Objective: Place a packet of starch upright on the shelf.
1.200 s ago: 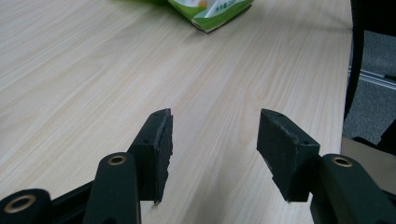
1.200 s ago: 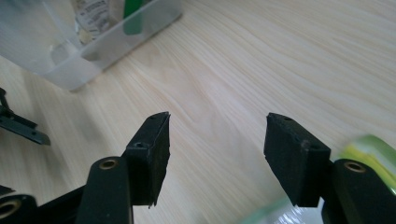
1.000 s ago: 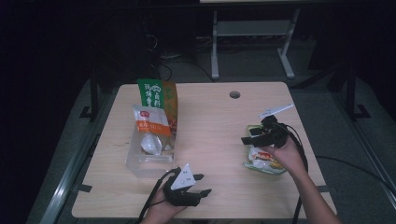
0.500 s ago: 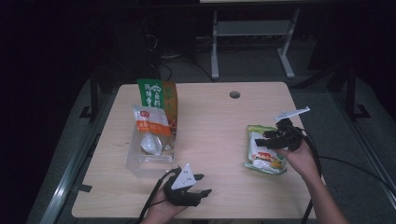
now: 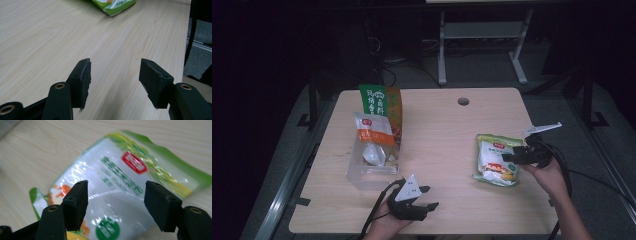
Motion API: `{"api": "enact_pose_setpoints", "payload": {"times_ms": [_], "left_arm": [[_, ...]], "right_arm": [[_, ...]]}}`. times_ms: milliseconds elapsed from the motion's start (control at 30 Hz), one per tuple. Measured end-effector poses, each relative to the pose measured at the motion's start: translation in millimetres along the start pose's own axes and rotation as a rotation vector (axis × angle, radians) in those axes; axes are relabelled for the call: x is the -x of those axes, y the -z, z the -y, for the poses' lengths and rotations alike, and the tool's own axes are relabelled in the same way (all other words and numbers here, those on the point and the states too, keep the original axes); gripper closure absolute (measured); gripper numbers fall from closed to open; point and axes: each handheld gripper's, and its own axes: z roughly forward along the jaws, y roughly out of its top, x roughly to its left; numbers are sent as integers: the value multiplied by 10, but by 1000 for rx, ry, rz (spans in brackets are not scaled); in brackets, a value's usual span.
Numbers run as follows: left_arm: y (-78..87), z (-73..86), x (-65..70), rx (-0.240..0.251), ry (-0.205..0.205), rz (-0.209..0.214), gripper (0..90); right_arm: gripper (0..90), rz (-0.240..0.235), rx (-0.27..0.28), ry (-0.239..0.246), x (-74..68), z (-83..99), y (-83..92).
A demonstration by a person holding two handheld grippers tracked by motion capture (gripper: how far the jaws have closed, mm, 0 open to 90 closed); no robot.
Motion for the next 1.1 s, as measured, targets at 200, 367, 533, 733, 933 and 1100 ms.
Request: {"api": "enact_pose_setpoints", "payload": {"times_ms": [200,367,533,733,933,1100], "left_arm": [[4,-32,-5,16,18,12,419],[-14,-117,-16,34,17,8,408],[-55,-164,-26,26,21,4,404],[-218,-281,-45,18,40,20,375],[-363,-460,-44,26,26,35,366],[-419,-515,-45,28,19,39,366]], "right_arm": [[348,26,-1,-40,158,176,26],[326,25,19,-75,296,302,31],[311,-20,13,-126,436,359,-43],[541,-202,50,-217,561,408,-133],[831,-236,33,-130,443,425,-115],[586,-264,12,-139,418,412,-144]]}}
